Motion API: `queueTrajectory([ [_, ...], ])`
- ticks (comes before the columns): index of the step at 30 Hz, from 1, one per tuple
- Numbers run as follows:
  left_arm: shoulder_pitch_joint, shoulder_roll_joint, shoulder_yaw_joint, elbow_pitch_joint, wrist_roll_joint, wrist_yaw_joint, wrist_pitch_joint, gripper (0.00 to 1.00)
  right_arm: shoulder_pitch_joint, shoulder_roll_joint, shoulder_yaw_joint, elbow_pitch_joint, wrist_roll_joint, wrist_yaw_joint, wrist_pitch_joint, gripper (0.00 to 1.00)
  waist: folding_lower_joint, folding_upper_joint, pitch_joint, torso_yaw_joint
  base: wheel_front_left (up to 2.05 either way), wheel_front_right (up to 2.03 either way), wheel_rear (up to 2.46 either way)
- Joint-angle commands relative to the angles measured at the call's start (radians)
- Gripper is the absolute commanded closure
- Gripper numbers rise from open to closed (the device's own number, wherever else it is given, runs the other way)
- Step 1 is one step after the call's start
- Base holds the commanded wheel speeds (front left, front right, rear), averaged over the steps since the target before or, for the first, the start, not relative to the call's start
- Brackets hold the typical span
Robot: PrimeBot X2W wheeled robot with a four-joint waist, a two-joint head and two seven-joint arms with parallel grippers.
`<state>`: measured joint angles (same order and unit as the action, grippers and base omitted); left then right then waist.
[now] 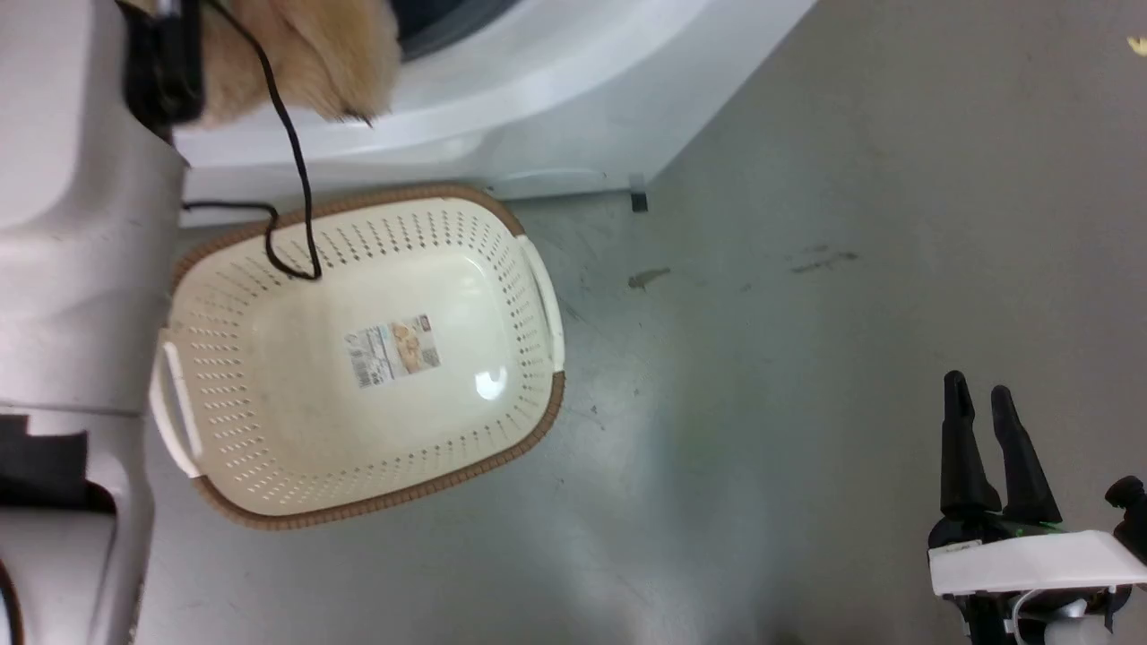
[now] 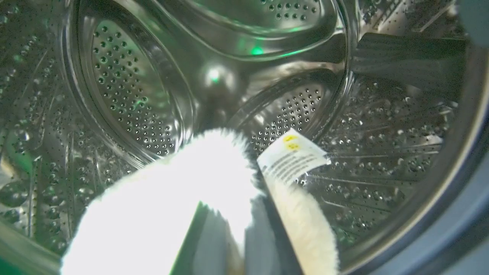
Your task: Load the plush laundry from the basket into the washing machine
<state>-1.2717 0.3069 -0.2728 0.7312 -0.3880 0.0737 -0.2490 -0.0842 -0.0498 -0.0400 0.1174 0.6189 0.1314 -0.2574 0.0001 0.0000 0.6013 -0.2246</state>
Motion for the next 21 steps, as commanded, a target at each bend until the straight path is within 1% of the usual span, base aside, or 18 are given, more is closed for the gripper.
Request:
queueTrajectory([
  [1, -0.028, 0.008, 0.006, -0.015, 0.01, 0.007, -0.012, 1.0, -0.016, 0.0, 0.0, -0.009, 0.006, -0.001, -0.004, 0.0, -0.0001, 0.0, 0.027, -0.016, 0.0, 0.0, 0.0],
  [13, -0.151, 0.073, 0.037, -0.057, 0.047, 0.005, -0.013, 1.0, -0.004, 0.0, 0.02, -0.039, 0.015, -0.001, -0.004, 0.0, -0.0001, 0.0, 0.109, -0.064, 0.0, 0.0, 0.0],
  [21, -0.247, 0.102, 0.029, -0.034, 0.068, 0.003, -0.011, 1.0, 0.014, 0.0, 0.031, -0.06, 0.024, -0.001, -0.004, 0.0, -0.0001, 0.0, 0.15, -0.104, 0.0, 0.0, 0.0],
])
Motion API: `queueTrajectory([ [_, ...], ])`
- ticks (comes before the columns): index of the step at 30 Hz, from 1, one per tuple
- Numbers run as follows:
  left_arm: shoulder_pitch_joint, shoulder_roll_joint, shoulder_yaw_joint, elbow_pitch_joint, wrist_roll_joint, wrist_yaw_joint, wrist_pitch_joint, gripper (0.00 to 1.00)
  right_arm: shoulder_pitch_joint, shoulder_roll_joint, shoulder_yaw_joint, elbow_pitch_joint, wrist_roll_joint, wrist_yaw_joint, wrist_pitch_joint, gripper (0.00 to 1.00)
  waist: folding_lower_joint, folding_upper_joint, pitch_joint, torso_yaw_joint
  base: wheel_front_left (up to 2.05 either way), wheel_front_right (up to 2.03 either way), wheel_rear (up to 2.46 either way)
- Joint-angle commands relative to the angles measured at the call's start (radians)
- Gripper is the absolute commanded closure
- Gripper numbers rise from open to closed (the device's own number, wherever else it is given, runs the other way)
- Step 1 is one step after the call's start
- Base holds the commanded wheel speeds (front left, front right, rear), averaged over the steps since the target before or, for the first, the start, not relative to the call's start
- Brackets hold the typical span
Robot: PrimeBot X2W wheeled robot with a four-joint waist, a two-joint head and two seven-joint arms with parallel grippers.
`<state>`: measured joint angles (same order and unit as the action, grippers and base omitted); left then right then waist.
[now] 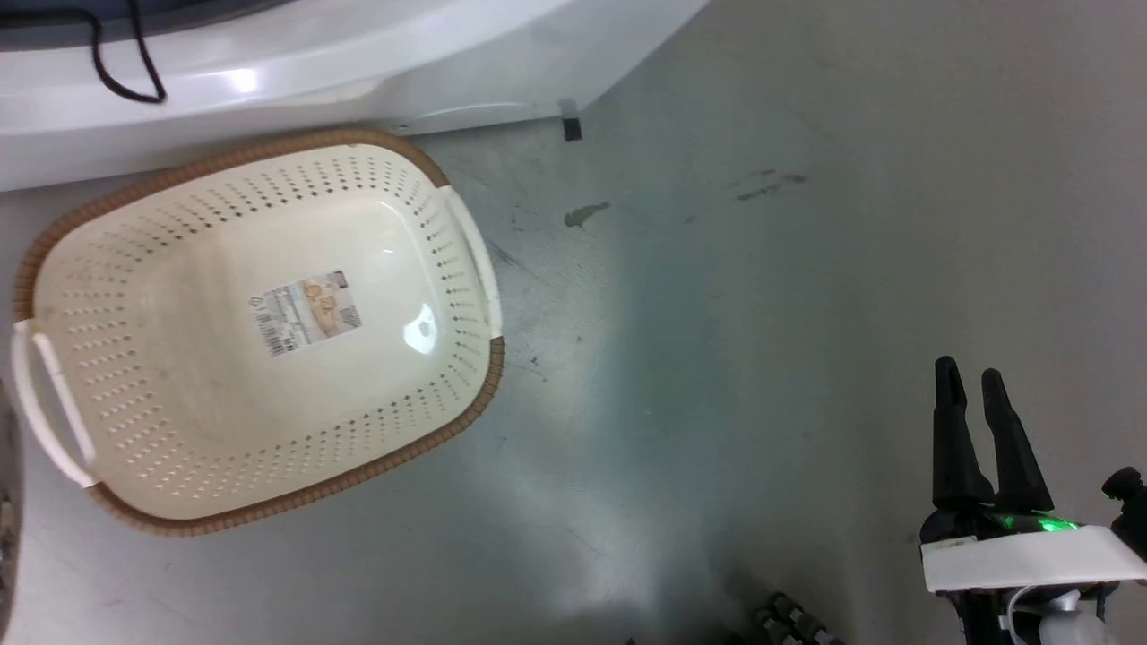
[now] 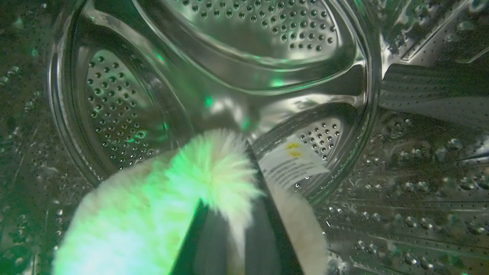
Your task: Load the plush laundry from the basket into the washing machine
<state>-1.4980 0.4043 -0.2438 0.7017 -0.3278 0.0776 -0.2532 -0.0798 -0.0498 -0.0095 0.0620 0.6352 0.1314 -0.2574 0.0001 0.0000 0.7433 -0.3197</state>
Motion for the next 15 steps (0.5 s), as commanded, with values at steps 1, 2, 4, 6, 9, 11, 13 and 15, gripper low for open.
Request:
queueTrajectory([
  [1, -0.033, 0.011, -0.004, -0.003, 0.013, -0.003, -0.007, 1.0, 0.012, 0.0, 0.002, -0.008, 0.009, -0.001, -0.004, 0.0, -0.0001, 0.0, 0.013, -0.015, 0.0, 0.0, 0.0],
  [2, -0.045, 0.014, -0.005, -0.003, 0.016, -0.004, -0.007, 1.0, 0.015, 0.0, 0.003, -0.011, 0.011, -0.001, -0.004, 0.0, -0.0001, 0.0, 0.018, -0.021, 0.0, 0.0, 0.0],
  [4, -0.066, 0.024, -0.008, -0.003, 0.023, -0.007, -0.007, 1.0, 0.024, 0.0, 0.009, -0.017, 0.014, -0.001, -0.004, 0.0, -0.0001, 0.0, 0.025, -0.034, 0.0, 0.0, 0.0],
  [6, -0.085, 0.033, -0.009, -0.001, 0.029, -0.008, -0.008, 1.0, 0.033, 0.0, 0.014, -0.025, 0.017, -0.001, -0.004, 0.0, -0.0001, 0.0, 0.035, -0.047, 0.0, 0.0, 0.0],
  [9, -0.11, 0.046, -0.011, -0.002, 0.037, -0.011, -0.008, 1.0, 0.045, 0.0, 0.021, -0.038, 0.026, -0.001, -0.004, 0.0, -0.0001, 0.0, 0.052, -0.065, 0.0, 0.0, 0.0],
  [11, -0.127, 0.053, -0.012, -0.003, 0.043, -0.012, -0.008, 1.0, 0.049, 0.0, 0.026, -0.048, 0.032, -0.001, -0.004, 0.0, -0.0001, 0.0, 0.067, -0.075, 0.0, 0.0, 0.0],
  [13, -0.143, 0.063, -0.013, -0.003, 0.049, -0.013, -0.008, 1.0, 0.051, 0.0, 0.034, -0.058, 0.038, -0.001, -0.004, 0.0, -0.0001, 0.0, 0.083, -0.085, 0.0, 0.0, 0.0],
  [15, -0.156, 0.075, -0.012, -0.002, 0.056, -0.014, -0.008, 1.0, 0.053, 0.0, 0.042, -0.069, 0.045, -0.001, -0.004, 0.0, -0.0001, 0.0, 0.094, -0.093, 0.0, 0.0, 0.0],
])
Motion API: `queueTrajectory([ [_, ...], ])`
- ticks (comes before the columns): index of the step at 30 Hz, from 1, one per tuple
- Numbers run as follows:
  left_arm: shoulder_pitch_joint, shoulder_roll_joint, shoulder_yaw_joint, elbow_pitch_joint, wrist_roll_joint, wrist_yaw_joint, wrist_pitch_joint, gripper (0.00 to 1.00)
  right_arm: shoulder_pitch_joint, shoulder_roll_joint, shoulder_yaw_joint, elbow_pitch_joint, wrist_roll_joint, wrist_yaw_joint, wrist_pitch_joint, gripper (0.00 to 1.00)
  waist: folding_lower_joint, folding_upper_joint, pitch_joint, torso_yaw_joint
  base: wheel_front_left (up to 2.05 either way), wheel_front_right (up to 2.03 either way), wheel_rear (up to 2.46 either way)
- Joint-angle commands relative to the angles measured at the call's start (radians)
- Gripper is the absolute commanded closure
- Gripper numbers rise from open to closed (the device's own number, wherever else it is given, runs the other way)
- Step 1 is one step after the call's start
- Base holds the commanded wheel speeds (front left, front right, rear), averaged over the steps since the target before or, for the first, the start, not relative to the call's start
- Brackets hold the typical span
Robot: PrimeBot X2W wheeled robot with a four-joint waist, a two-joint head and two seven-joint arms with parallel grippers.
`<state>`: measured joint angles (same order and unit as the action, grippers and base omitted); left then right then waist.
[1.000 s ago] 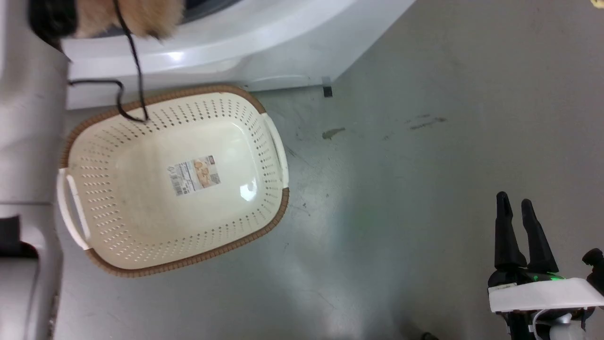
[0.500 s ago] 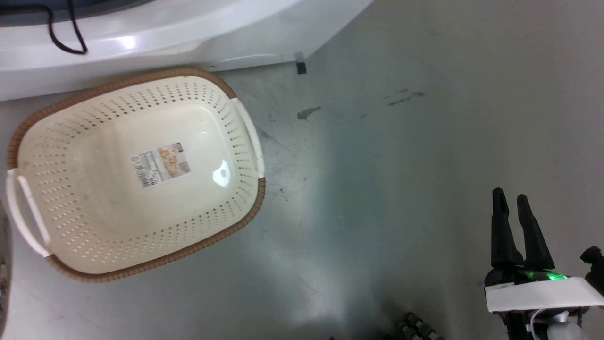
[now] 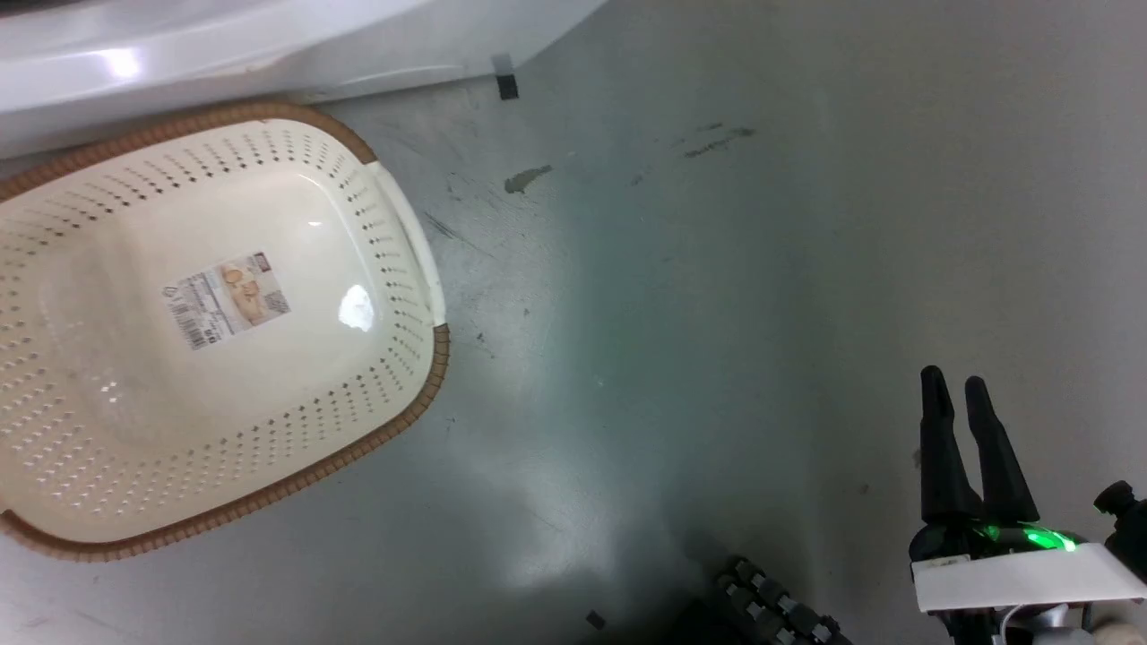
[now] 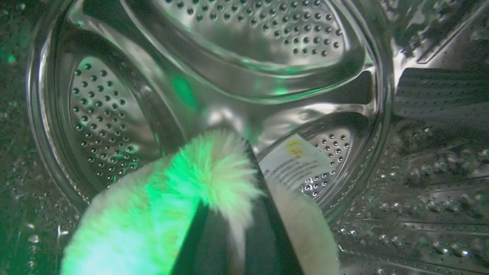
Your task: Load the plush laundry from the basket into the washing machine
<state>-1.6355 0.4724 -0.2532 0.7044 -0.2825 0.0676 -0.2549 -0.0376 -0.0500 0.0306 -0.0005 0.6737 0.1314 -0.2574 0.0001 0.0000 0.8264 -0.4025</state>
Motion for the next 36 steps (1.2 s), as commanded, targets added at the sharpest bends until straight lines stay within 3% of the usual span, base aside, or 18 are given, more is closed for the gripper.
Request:
queueTrajectory([
  [1, -0.025, 0.013, -0.006, -0.006, 0.017, -0.005, -0.007, 1.0, 0.013, 0.0, 0.004, -0.011, 0.011, -0.001, -0.004, 0.0, -0.0001, 0.0, 0.017, -0.013, 0.0, 0.0, 0.0],
  [16, -0.028, -0.007, 0.007, 0.107, -0.012, -0.01, -0.001, 1.0, 0.017, 0.0, -0.001, -0.069, 0.036, -0.001, -0.004, 0.0, -0.0001, 0.0, 0.071, 0.011, 0.0, 0.0, 0.0],
  [17, -0.034, -0.015, 0.009, 0.133, -0.021, -0.01, 0.002, 0.61, 0.015, 0.0, -0.002, -0.071, 0.033, -0.001, -0.004, 0.0, -0.0001, 0.0, 0.073, 0.016, 0.0, 0.0, 0.0],
  [18, -0.034, -0.015, 0.009, 0.133, -0.021, -0.01, 0.002, 0.61, 0.015, 0.0, -0.002, -0.071, 0.033, -0.001, -0.004, 0.0, -0.0001, 0.0, 0.073, 0.016, 0.0, 0.0, 0.0],
  [19, -0.037, -0.018, 0.007, 0.145, -0.022, -0.011, 0.002, 0.24, 0.013, 0.0, -0.003, -0.071, 0.031, -0.001, -0.004, 0.0, -0.0001, 0.0, 0.073, 0.018, 0.0, 0.0, 0.0],
  [20, -0.041, -0.021, 0.009, 0.156, -0.026, -0.01, 0.002, 0.0, 0.012, 0.0, -0.002, -0.071, 0.03, -0.001, -0.004, 0.0, -0.0001, 0.0, 0.074, 0.019, 0.0, 0.0, 0.0],
  [36, -0.039, -0.082, 0.001, 0.259, -0.062, -0.037, -0.005, 0.0, -0.04, 0.0, -0.019, -0.064, 0.001, -0.001, -0.004, 0.0, -0.0001, 0.0, 0.022, 0.068, 0.0, 0.0, 0.0],
])
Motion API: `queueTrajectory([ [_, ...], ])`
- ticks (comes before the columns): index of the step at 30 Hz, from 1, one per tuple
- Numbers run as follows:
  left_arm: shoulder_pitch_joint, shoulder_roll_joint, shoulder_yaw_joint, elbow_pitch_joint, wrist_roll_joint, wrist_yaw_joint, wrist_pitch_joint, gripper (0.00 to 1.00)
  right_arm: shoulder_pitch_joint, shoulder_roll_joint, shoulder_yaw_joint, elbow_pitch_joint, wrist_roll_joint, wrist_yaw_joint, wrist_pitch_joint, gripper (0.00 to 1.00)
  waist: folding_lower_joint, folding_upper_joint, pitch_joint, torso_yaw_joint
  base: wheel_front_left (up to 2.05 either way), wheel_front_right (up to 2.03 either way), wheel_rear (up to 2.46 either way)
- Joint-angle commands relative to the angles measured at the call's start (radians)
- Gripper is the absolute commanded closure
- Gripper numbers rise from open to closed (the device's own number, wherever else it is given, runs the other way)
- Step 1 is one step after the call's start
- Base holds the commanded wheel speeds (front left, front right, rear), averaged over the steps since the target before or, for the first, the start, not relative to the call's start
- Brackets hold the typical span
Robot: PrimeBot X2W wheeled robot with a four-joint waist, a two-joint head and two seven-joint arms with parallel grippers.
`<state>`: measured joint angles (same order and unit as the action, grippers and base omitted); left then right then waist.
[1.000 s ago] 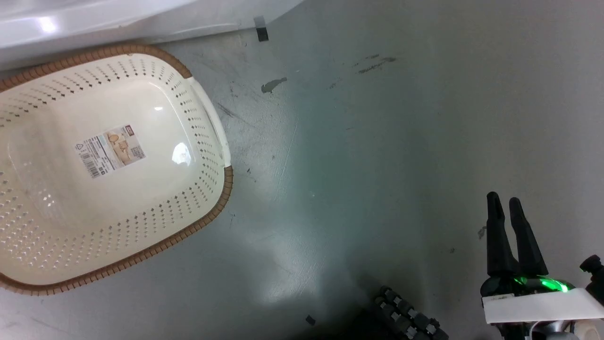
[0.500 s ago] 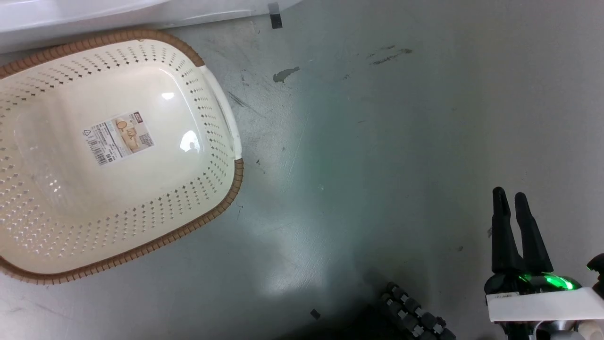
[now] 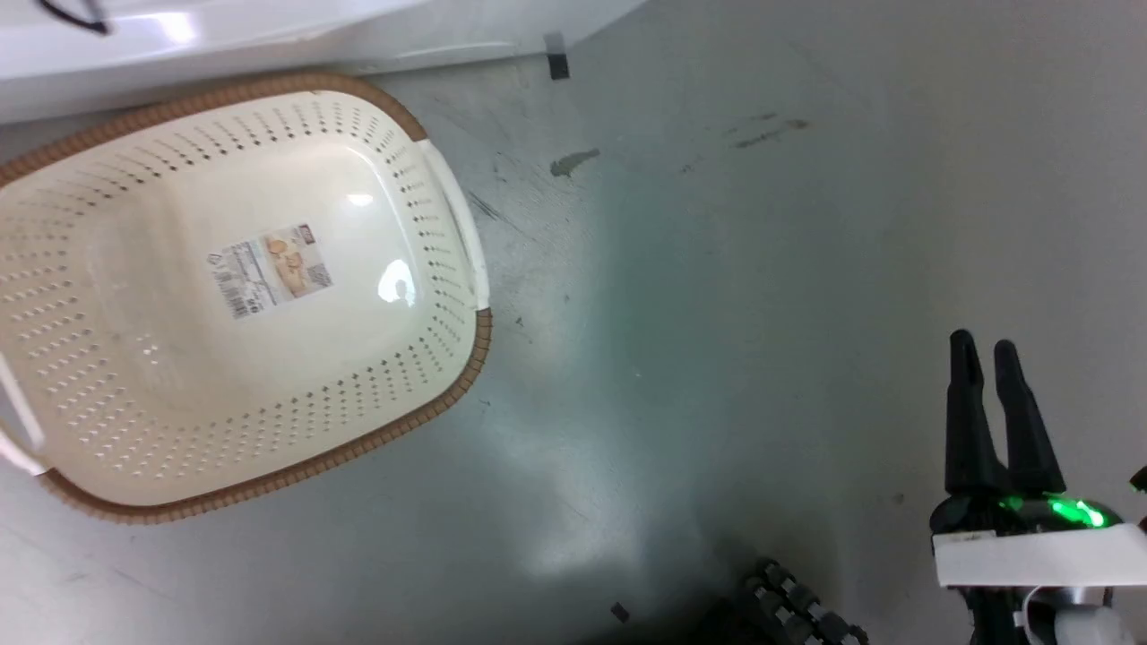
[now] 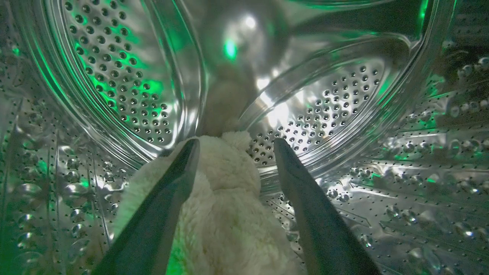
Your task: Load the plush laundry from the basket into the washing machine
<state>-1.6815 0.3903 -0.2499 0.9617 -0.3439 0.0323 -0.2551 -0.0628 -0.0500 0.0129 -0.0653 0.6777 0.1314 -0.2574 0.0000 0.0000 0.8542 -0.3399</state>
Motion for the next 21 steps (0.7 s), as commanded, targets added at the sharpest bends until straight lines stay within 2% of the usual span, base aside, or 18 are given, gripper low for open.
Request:
queueTrajectory([
  [1, 0.016, -0.006, -0.002, 0.0, -0.003, -0.001, -0.005, 0.0, -0.019, 0.0, -0.004, 0.001, -0.007, -0.001, -0.004, 0.0, 0.0, 0.0, -0.013, 0.011, 0.0, 0.0, 0.0],
  [9, 0.128, -0.062, 0.014, -0.039, -0.02, 0.002, -0.006, 0.0, -0.039, 0.0, -0.037, 0.01, -0.037, -0.001, -0.004, 0.0, 0.0, 0.0, -0.074, 0.071, 0.0, 0.0, 0.0],
  [21, 0.42, -0.138, 0.051, -0.154, -0.021, 0.015, -0.007, 0.0, -0.047, 0.0, -0.073, 0.047, -0.089, -0.001, -0.004, 0.0, 0.0, 0.0, -0.231, 0.171, 0.0, 0.0, 0.0],
])
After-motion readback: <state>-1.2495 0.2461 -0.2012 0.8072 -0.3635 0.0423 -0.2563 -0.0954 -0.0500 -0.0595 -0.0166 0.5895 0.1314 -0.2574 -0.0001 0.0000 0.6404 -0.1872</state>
